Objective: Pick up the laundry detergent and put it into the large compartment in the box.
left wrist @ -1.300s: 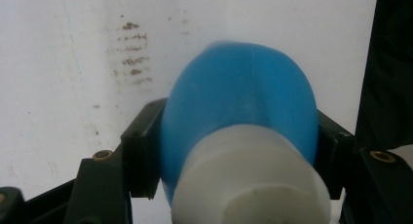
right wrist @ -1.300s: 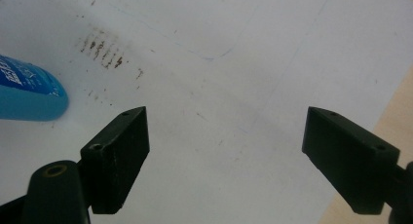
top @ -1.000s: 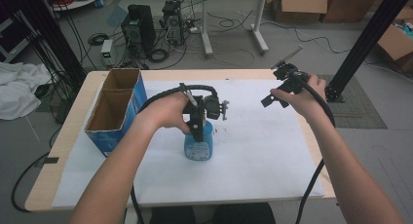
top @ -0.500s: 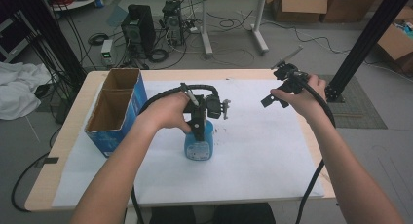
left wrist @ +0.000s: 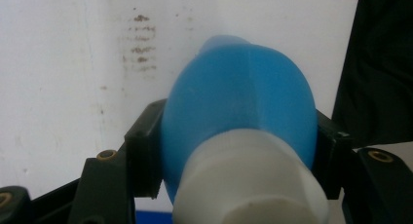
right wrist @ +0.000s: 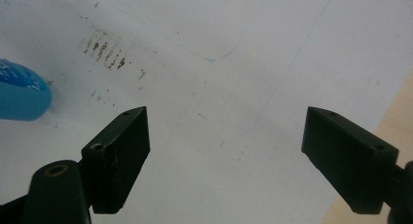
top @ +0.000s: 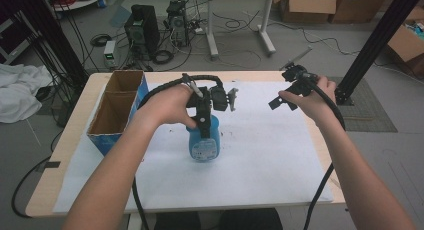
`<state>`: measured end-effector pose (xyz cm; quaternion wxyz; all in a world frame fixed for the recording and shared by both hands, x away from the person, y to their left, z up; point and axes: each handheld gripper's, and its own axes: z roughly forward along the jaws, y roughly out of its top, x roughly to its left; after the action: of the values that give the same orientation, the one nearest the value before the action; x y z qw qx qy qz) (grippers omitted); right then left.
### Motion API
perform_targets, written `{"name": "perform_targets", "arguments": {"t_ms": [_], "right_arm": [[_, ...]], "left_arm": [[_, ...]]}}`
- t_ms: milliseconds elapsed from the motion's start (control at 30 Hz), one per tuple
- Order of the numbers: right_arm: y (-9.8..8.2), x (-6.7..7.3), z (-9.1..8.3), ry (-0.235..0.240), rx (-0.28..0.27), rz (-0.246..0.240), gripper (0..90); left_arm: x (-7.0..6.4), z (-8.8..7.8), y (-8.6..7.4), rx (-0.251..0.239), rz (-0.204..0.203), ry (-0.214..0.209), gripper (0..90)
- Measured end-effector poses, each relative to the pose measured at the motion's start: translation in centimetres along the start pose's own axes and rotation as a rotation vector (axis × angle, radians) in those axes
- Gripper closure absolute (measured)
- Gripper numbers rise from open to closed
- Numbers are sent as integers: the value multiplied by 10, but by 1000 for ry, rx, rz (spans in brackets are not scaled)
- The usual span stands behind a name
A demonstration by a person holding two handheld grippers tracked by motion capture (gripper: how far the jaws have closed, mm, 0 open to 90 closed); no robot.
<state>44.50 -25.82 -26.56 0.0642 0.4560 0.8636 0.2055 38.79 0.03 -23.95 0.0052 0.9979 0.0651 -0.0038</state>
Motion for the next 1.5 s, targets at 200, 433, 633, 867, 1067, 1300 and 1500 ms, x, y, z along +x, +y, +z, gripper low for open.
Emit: {"name": "perform_targets", "arguments": {"t_ms": [200,433,633,867,1067,1300,1500], "right_arm": [[1,0,0,4,-4,1,177],[3,1,0,7,-6,0,176],[4,1,0,9,-1,6,176],[4,-1,0,13,0,9,176],[2,-2,3,17,5,14,176],[1,-2,4,17,5,11,176],[0,-4,2,12,7,22,176]], "left_arm": [[12,-36,-11,-15,-190,-9,379],[32,-84,-44,-81,-482,45,379],[49,-118,-86,-101,-776,75,380],[60,-146,-138,-119,-1076,101,380],[63,-161,-180,-136,-1226,108,381],[66,-156,-216,-118,-1346,122,381],[68,-147,-235,-107,-1391,120,381]]}}
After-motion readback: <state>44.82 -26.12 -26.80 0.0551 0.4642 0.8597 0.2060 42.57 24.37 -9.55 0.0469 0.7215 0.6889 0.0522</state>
